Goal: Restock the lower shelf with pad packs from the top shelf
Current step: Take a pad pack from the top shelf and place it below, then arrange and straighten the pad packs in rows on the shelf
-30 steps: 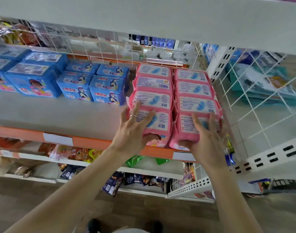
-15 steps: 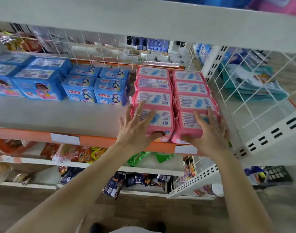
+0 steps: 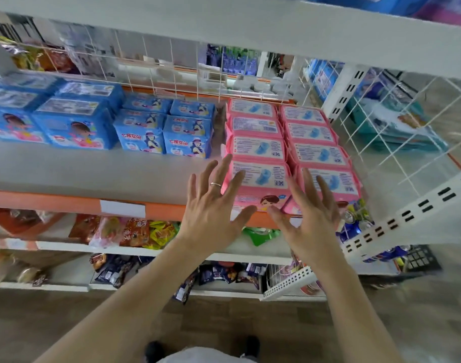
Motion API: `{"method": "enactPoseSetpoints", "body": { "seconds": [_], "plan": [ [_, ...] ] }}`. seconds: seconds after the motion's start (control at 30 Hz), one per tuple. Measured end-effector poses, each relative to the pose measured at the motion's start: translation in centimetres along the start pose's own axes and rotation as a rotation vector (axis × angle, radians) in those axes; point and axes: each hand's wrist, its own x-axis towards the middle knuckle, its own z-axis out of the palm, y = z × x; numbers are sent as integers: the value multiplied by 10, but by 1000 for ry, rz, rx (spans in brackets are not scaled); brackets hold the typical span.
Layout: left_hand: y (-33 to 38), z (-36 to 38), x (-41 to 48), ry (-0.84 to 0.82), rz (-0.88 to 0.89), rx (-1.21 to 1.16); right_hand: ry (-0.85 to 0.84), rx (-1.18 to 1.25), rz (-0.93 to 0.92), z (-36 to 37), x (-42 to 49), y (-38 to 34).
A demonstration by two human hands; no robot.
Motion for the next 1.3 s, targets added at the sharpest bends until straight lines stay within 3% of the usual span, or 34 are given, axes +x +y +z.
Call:
{"method": "enactPoseSetpoints", "body": {
  "seconds": [0.33,0.63,0.87,1.3],
  "plan": [
    [-63,-37,-47,73,-163,-47,-74,40,-140,40,3,-86],
    [-119,-60,-79,69,-190,-74,-109,60,-153,61,3,-157],
    [-143,-64,-85,51,-129,-141,-40,112,-72,63,-20,-177],
    [-115,-70,-97,14,-9,-188,39,141,25,52,-62,-174]
  ]
}}
